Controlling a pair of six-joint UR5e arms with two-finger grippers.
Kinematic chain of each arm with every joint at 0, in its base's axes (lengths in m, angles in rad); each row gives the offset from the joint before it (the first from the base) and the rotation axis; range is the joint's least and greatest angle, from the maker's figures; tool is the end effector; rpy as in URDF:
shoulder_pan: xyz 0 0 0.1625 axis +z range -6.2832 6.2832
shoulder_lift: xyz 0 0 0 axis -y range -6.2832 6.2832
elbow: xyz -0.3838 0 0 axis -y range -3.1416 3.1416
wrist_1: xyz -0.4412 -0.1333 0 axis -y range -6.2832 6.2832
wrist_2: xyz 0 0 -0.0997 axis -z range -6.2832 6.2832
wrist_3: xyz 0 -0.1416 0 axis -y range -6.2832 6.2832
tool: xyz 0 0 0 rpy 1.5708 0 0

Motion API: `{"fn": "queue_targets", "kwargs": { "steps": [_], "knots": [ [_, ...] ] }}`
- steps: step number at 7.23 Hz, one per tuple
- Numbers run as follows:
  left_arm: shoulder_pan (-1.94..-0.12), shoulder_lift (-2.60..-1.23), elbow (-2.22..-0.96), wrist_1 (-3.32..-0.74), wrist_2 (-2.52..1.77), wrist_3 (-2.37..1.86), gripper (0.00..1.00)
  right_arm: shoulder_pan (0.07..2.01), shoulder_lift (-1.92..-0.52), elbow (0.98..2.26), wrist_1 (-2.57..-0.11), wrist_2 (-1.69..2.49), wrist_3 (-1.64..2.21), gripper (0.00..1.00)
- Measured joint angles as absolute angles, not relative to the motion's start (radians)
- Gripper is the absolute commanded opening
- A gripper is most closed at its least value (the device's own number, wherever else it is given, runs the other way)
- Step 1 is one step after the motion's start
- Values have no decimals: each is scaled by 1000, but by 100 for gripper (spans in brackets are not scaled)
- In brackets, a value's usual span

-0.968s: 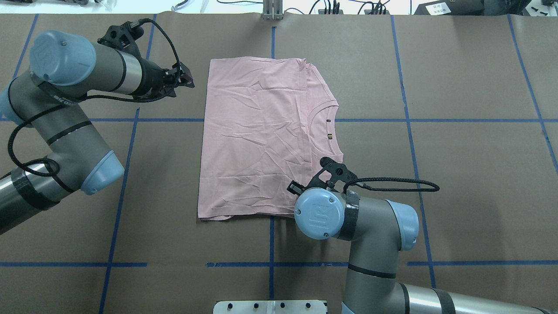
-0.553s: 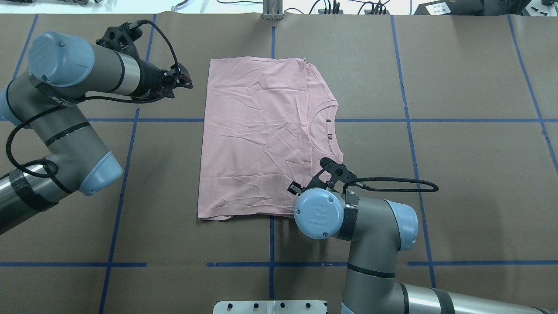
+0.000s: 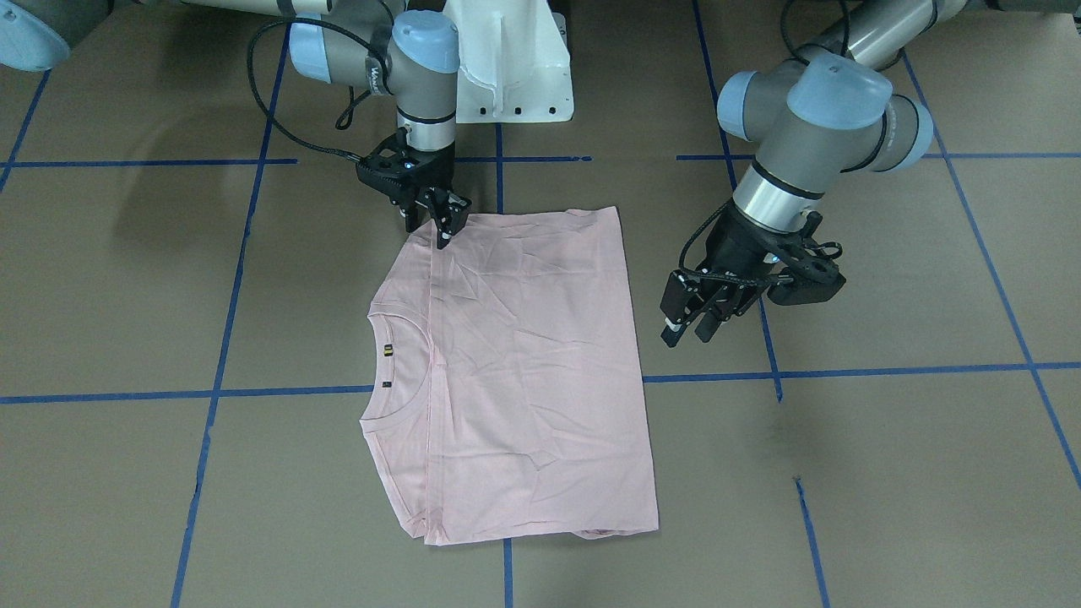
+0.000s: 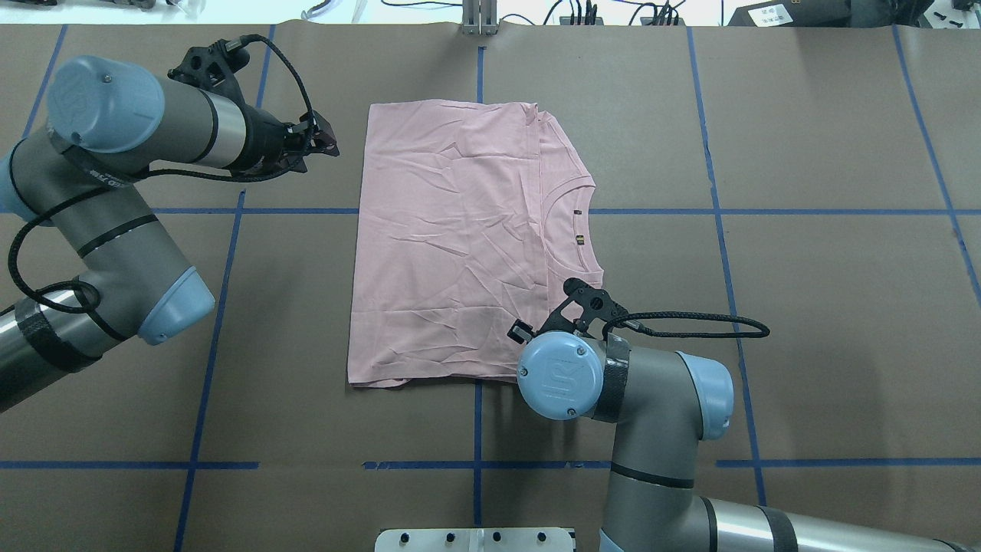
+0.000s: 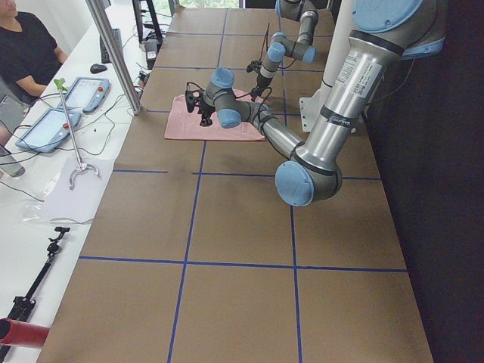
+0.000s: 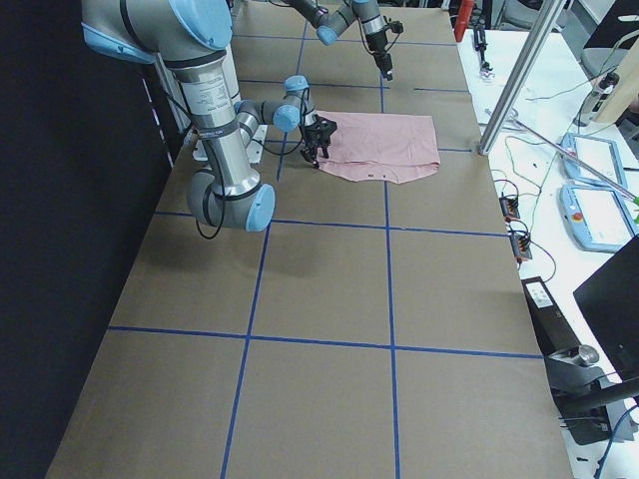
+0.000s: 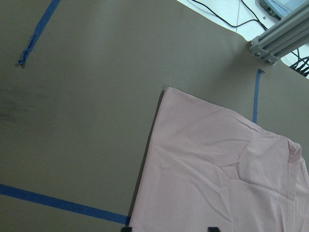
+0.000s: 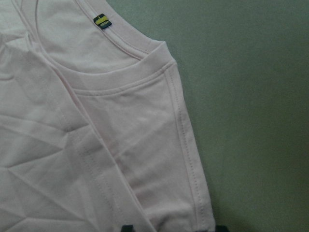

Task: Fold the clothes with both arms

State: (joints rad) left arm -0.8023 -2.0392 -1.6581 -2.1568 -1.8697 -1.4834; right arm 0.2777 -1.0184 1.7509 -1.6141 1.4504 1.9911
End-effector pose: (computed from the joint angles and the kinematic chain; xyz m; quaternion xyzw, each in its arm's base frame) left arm 0.4294 -0.5760 0.2378 0.1168 0.5362 -0.2158 0.8076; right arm -0.6279 -0.3353 0.2393 0.0325 -0.3404 0.3404 0.8759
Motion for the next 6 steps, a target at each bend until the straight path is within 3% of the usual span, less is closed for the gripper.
{"fn": "queue_targets", "kwargs": {
  "steps": [1, 2, 6],
  "knots": [
    [-802, -2040, -1658, -2157, -1870, -1484, 61, 278, -1019, 1751, -1615, 1451, 1991, 7],
    [-802, -2040, -1658, -2157, -1869, -1484, 61, 278, -1019, 1749, -1615, 1451, 1992, 0],
    [-802, -2040, -1660, -2157, -1869, -1492, 61, 278, -1017, 1748, -1618, 1476, 1991, 0]
  ]
}}
